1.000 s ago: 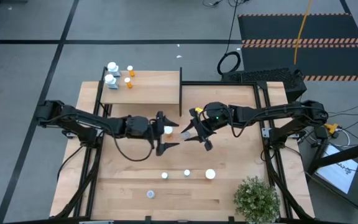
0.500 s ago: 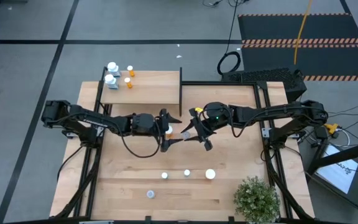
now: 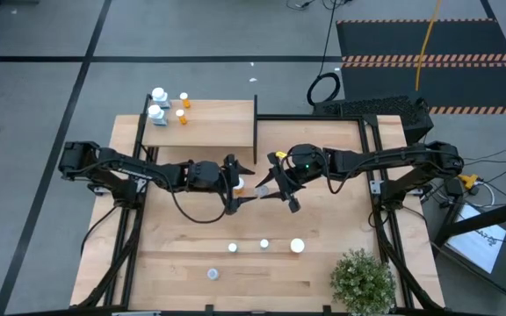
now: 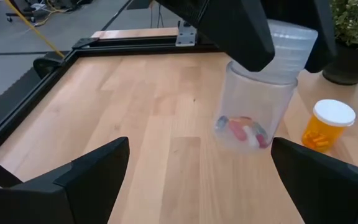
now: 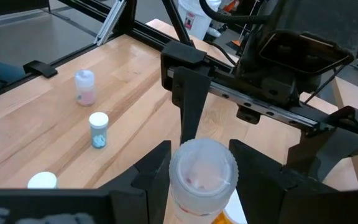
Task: Pick and place medicine bottles onto shelf by color
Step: Put the top transparent pill bottle on the shelf
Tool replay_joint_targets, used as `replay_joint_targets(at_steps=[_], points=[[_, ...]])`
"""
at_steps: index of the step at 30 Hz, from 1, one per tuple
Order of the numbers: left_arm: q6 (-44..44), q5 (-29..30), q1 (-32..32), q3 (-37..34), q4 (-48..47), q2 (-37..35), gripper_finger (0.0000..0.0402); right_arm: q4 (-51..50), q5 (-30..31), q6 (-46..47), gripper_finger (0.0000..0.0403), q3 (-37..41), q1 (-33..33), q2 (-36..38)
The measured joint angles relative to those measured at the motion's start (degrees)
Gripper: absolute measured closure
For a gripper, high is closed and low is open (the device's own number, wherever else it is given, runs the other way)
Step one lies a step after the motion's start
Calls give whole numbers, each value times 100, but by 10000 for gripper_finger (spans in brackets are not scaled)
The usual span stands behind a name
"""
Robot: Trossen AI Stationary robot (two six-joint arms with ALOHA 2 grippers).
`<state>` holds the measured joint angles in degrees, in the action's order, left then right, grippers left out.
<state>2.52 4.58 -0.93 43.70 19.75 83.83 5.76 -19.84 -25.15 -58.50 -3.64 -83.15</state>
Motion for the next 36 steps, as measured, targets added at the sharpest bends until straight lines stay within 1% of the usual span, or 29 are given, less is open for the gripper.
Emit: replay_joint_targets(at_steps=[3, 10, 18, 24, 31, 34, 36], points=[[2, -1, 0, 0, 0, 0, 9, 0, -16, -2, 255, 0, 0, 0], [9, -36, -4, 0, -22, 0, 9, -2, -418, 4, 255, 0, -4, 0], [13, -167, 0, 0, 57, 0, 9, 0, -441, 23, 255, -1, -3, 5], [9, -444, 0, 0, 99, 0, 9, 0, -447, 17, 255, -2, 2, 7], [-5, -463, 11, -2, 240, 0, 9, 0, -441, 2, 255, -2, 0, 7], [-17, -457, 60, -2, 93, -4, 9, -17, -439, 3, 255, -2, 0, 7], [-22, -457, 82, -2, -183, -83, 9, -55, -439, 2, 255, -2, 0, 7]])
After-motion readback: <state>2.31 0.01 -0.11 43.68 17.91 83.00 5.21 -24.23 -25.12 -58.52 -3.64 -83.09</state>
